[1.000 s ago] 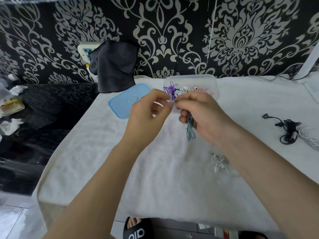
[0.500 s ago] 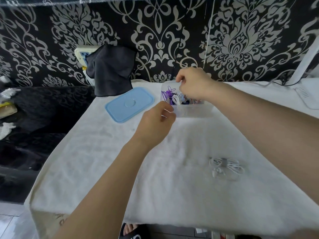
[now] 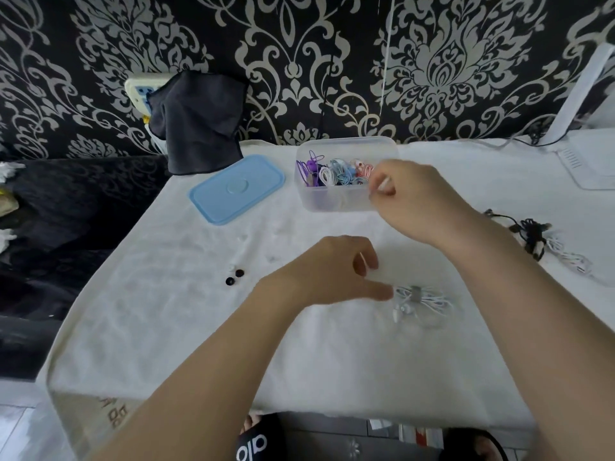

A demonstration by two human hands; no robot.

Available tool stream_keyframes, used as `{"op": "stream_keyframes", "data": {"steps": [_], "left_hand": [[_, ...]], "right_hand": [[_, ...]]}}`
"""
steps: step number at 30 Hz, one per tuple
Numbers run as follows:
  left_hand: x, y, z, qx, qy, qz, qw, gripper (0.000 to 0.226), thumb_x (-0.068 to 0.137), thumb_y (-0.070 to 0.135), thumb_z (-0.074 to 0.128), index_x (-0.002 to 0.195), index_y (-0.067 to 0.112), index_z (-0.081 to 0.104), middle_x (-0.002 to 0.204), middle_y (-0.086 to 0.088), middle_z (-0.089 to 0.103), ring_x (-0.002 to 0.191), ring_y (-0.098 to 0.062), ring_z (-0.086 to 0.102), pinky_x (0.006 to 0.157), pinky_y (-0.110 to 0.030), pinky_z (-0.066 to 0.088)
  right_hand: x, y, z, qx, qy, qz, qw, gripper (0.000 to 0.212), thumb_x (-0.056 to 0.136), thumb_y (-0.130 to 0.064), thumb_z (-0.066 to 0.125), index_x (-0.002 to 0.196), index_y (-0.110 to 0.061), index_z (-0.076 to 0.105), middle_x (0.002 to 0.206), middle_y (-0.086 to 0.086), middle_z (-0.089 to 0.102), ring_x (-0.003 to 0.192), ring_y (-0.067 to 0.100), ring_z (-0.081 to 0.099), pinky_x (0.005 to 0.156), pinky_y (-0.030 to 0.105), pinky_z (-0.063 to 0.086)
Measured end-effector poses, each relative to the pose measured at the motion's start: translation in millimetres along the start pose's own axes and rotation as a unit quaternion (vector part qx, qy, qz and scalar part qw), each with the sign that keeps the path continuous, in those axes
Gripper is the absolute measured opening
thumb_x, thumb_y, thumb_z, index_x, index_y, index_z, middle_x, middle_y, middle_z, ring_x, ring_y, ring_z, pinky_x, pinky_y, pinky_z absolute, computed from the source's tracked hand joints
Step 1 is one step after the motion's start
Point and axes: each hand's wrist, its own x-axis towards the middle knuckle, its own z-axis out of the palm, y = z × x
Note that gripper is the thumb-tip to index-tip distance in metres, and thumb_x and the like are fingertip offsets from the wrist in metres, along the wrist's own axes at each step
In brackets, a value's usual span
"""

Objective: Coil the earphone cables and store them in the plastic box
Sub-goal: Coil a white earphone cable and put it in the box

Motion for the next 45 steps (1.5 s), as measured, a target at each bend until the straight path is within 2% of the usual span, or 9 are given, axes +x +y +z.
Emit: {"op": "stream_keyframes", "data": {"steps": [9,14,18,21,25,28,33,40,45], "left_hand": [[8.9,7.6,35.0,0.087,0.028,0.096,0.991,0.030,0.094,0.033,0.065,0.070,0.028,0.047,0.077,0.007,0.052,0.071,-0.016,0.051,0.066,-0.030,0.042],[3.1,-3.7,12.0,0.034,0.080,0.068,0.994,0.010,0.099,0.021,0.058,0.099,0.012,0.054,0.091,-0.002,0.065,0.081,-0.024,0.060,0.064,-0.025,0.045],[-0.3,-28.0,-11.5,0.009,0.143,0.019,0.989,0.010,0.098,0.017,0.058,0.094,0.011,0.050,0.083,-0.005,0.074,0.069,-0.012,0.068,0.071,-0.036,0.054],[-3.4,-40.7,-21.7,-0.034,0.198,-0.002,0.980,0.014,0.098,0.017,0.060,0.092,0.012,0.049,0.078,-0.004,0.073,0.059,-0.005,0.067,0.067,-0.035,0.056],[-5.5,-44.6,-26.3,-0.115,0.216,-0.019,0.969,0.014,0.098,0.014,0.063,0.090,0.012,0.052,0.078,-0.003,0.071,0.061,-0.009,0.071,0.071,-0.038,0.061],[-6.1,-43.9,-28.5,-0.157,0.217,-0.028,0.963,0.012,0.097,0.014,0.064,0.092,0.008,0.056,0.078,-0.004,0.074,0.067,-0.016,0.074,0.079,-0.042,0.063],[-15.1,-41.7,-32.2,-0.282,0.157,-0.098,0.941,0.021,0.103,0.018,0.049,0.113,0.001,0.056,0.108,-0.018,0.073,0.087,-0.023,0.074,0.096,-0.044,0.058],[-23.8,-36.2,-29.8,-0.376,-0.033,-0.095,0.921,0.047,0.095,0.034,0.038,0.122,0.004,0.062,0.110,-0.014,0.077,0.109,-0.028,0.070,0.103,-0.035,0.051],[-26.8,-34.4,-30.6,-0.349,-0.032,-0.086,0.933,0.033,0.105,0.027,0.036,0.109,0.007,0.062,0.083,-0.009,0.074,0.096,-0.026,0.068,0.101,-0.038,0.050]], "right_hand": [[-8.8,25.0,22.9,0.004,-0.145,0.080,0.986,0.025,0.090,-0.009,0.045,0.101,-0.020,0.064,0.104,0.001,0.067,0.094,0.022,0.061,0.069,0.029,0.044],[-9.3,17.9,31.5,0.054,-0.095,0.048,0.993,0.021,0.097,-0.018,0.044,0.102,-0.022,0.064,0.102,0.000,0.067,0.087,0.020,0.064,0.064,0.027,0.043],[-12.6,4.3,41.3,0.103,-0.094,0.020,0.990,0.023,0.101,-0.022,0.043,0.113,-0.025,0.061,0.106,-0.002,0.070,0.092,0.017,0.064,0.068,0.027,0.044],[-13.9,0.6,44.7,0.097,-0.137,0.019,0.986,0.027,0.099,-0.021,0.047,0.123,-0.025,0.058,0.109,-0.004,0.066,0.091,0.017,0.062,0.063,0.026,0.043],[-15.9,-1.1,48.9,0.160,-0.225,0.036,0.960,0.044,0.086,-0.020,0.069,0.127,-0.024,0.057,0.105,-0.002,0.069,0.096,0.016,0.066,0.085,0.035,0.054],[-16.9,-3.5,50.6,0.213,-0.246,0.051,0.944,0.035,0.078,-0.008,0.077,0.110,-0.015,0.067,0.088,0.004,0.068,0.073,0.017,0.064,0.072,0.034,0.054],[-19.8,-5.7,48.0,0.335,-0.257,0.126,0.898,0.013,0.084,0.002,0.072,0.095,-0.003,0.070,0.079,0.007,0.063,0.072,0.018,0.062,0.072,0.030,0.057],[-14.5,-14.4,39.0,0.595,-0.203,0.218,0.746,0.008,0.088,0.004,0.062,0.088,-0.001,0.068,0.081,0.012,0.066,0.067,0.019,0.068,0.072,0.031,0.062],[-11.6,-9.3,41.1,0.564,-0.159,0.217,0.781,0.006,0.086,0.005,0.064,0.088,0.002,0.068,0.086,0.017,0.062,0.073,0.024,0.065,0.072,0.030,0.062]]}}
